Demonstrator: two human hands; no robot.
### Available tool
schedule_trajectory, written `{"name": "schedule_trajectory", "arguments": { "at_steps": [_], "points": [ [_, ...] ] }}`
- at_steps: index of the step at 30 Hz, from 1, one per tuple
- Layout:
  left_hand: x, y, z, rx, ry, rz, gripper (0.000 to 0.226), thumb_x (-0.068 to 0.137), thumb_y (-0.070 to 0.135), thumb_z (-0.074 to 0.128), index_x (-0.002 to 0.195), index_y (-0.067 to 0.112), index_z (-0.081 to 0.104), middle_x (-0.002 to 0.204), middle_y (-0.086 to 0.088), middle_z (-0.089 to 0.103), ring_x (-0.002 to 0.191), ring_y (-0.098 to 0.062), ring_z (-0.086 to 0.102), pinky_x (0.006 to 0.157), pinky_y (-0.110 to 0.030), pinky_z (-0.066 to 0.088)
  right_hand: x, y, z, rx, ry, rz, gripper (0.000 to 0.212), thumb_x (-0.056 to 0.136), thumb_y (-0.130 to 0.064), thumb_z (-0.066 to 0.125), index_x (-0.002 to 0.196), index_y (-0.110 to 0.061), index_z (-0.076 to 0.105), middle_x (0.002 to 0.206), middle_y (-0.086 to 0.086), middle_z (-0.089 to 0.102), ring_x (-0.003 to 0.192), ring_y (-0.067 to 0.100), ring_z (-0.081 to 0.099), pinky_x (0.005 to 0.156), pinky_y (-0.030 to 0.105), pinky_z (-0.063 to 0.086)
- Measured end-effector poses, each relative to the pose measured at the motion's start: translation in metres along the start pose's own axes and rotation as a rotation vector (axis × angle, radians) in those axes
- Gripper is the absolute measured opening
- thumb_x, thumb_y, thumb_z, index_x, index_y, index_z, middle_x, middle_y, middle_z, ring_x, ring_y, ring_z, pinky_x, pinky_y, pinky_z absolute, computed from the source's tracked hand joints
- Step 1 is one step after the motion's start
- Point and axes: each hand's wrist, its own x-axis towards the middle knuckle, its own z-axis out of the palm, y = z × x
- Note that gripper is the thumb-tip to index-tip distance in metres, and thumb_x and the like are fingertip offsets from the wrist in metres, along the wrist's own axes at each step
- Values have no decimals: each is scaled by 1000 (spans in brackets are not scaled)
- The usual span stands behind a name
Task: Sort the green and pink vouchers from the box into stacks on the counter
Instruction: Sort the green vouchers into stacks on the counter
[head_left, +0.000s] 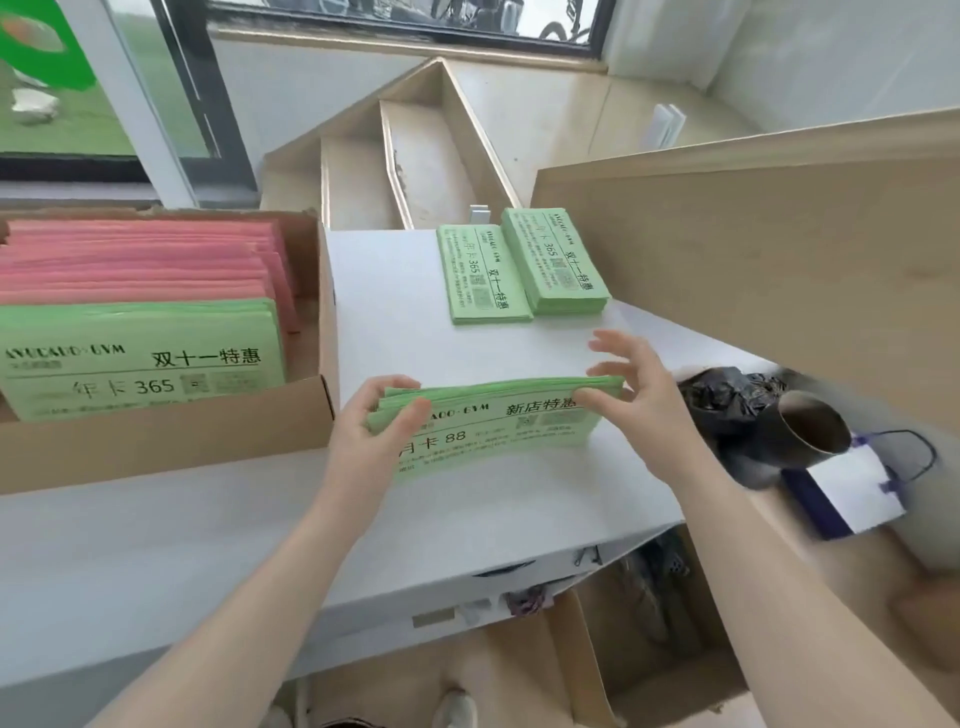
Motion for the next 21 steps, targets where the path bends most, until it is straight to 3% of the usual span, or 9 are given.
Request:
{"name": "schedule_trajectory", "arguments": {
  "at_steps": [3, 5, 7, 11, 17, 21],
  "points": [
    [-1, 1, 8, -211, 128, -87, 23, 75, 48, 50, 74, 30, 64, 93, -9, 60, 88, -27, 58, 71, -40, 48, -6, 22, 3, 478, -80, 210, 80, 80, -2, 67, 139, -30, 22, 118, 1, 61, 102, 11, 60, 86, 26, 47],
    [-1, 2, 17, -229, 187, -97, 27, 81, 45, 44, 74, 26, 63, 88, -7, 59, 82, -23, 57, 65, -33, 47, -8, 31, 6, 594, -122, 256, 77, 72, -15, 73, 136, -25, 30, 115, 4, 65, 103, 14, 62, 84, 25, 47],
    [-2, 2, 27, -200, 264, -84, 29, 88, 42, 45, 71, 24, 61, 83, -4, 59, 82, -22, 56, 70, -35, 44, -6, 33, 12, 502, -154, 212, 63, 70, -15, 73, 126, -10, 46, 113, 7, 66, 103, 18, 63, 83, 26, 49],
    [4, -1, 37, -208, 396, -70, 31, 92, 23, 45, 63, 19, 54, 69, -4, 49, 70, -20, 46, 62, -31, 36, -3, 31, 23, 454, -103, 159, 41, 81, 7, 61, 120, 4, 48, 113, 12, 66, 99, 18, 65, 81, 24, 53],
    [15, 15, 40, -182, 452, 96, 26, 82, 20, 42, 57, 22, 48, 52, 14, 40, 51, -3, 35, 46, -21, 27, 2, 12, 13, 494, 14, 38, 30, 81, 9, 60, 107, -3, 54, 95, 1, 70, 91, 16, 66, 77, 25, 53],
    [25, 5, 37, -46, 347, 95, 33, 95, 35, 42, 68, 20, 54, 65, 5, 50, 61, -10, 45, 56, -26, 36, 8, 18, 8, 439, 11, 62, 29, 82, 6, 60, 109, -4, 55, 101, 4, 69, 95, 18, 65, 82, 32, 53]
  ]
}}
